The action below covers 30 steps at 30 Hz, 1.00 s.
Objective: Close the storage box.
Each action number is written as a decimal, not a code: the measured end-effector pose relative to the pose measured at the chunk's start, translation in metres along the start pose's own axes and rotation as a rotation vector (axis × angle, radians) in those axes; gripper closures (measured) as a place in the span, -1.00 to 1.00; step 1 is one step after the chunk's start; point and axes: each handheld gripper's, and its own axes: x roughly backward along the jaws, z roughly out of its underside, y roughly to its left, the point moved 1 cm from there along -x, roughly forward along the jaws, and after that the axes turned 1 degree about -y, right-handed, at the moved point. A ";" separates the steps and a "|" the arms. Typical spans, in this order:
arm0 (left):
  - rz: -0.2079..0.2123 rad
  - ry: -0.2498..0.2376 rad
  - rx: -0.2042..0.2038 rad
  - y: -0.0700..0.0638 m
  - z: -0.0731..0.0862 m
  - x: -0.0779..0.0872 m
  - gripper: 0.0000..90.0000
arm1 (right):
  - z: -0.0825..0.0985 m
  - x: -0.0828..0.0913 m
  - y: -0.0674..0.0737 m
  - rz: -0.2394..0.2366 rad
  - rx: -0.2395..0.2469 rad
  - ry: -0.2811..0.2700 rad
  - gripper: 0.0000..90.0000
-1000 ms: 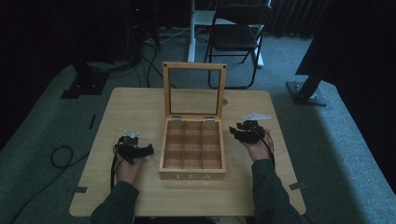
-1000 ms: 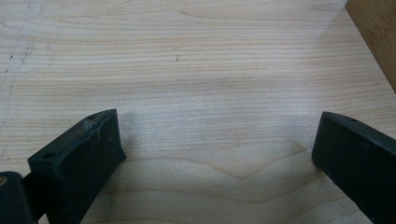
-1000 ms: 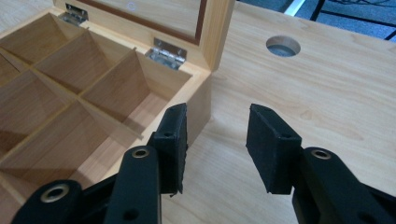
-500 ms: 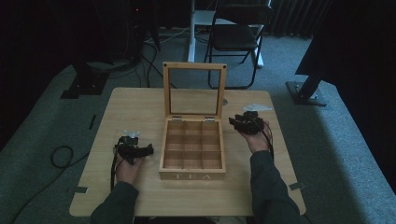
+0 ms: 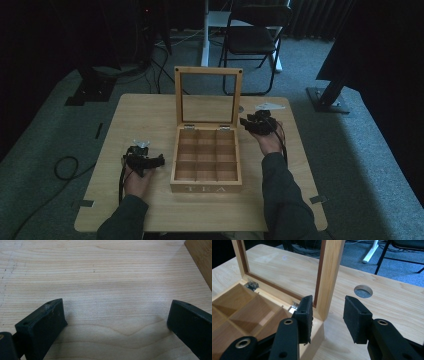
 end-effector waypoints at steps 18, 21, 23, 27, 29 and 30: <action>0.000 0.000 0.000 0.000 0.000 0.000 -0.96 | -0.026 -0.029 -0.005 -0.002 -0.033 0.006 0.15; 0.000 0.000 0.000 0.000 0.000 0.000 -0.96 | -0.030 -0.033 -0.004 -0.001 -0.028 0.004 0.14; 0.000 0.000 0.000 0.000 0.000 0.000 -0.96 | -0.033 -0.036 -0.003 -0.007 -0.022 0.007 0.14; 0.000 0.000 0.000 0.000 0.000 0.000 -0.96 | -0.040 -0.042 0.001 -0.013 -0.007 0.012 0.15; 0.000 0.000 0.000 0.000 0.000 0.000 -0.96 | -0.041 -0.043 0.001 -0.010 -0.002 0.018 0.18; 0.000 0.000 0.000 0.000 0.000 0.000 -0.96 | -0.043 -0.045 0.000 -0.008 -0.002 0.024 0.21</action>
